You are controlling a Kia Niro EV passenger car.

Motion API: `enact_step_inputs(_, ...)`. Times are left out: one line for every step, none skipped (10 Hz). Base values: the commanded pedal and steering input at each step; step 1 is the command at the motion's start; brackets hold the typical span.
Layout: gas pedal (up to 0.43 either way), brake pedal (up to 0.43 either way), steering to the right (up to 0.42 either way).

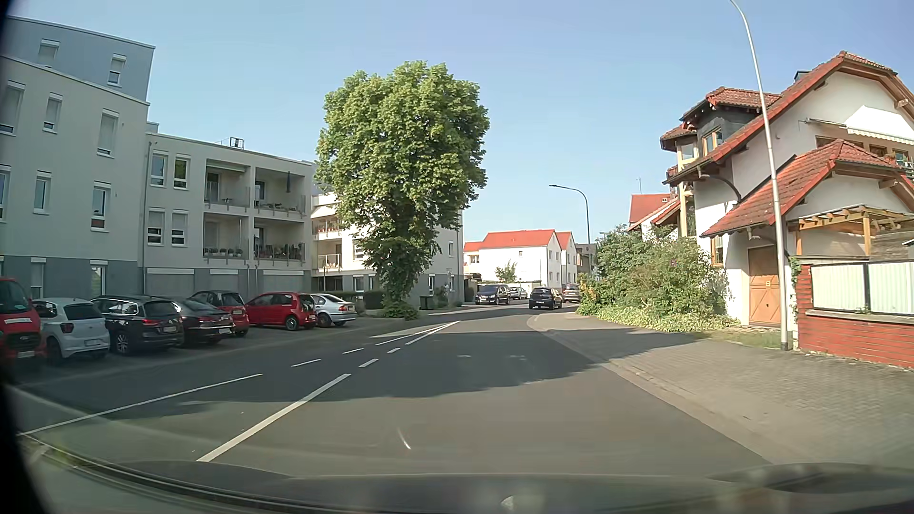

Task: Follow the waypoints while adhering to traffic rules and regulations

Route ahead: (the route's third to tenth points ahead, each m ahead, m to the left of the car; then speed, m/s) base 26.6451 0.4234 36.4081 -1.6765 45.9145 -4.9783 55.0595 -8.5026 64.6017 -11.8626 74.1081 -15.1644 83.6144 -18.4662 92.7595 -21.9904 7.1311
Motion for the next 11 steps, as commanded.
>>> enact_step_inputs(0.268,0.03,0.0)
enact_step_inputs(0.26,0.03,0.0)
enact_step_inputs(0.26,0.03,0.0)
enact_step_inputs(0.248,0.03,0.0)
enact_step_inputs(0.228,0.03,0.0)
enact_step_inputs(0.228,0.03,0.0)
enact_step_inputs(0.22,0.03,0.0)
enact_step_inputs(0.169,0.03,0.0)
enact_step_inputs(0.138,0.03,0.0)
enact_step_inputs(0.11,0.03,-0.002)
enact_step_inputs(0.039,0.03,-0.005)
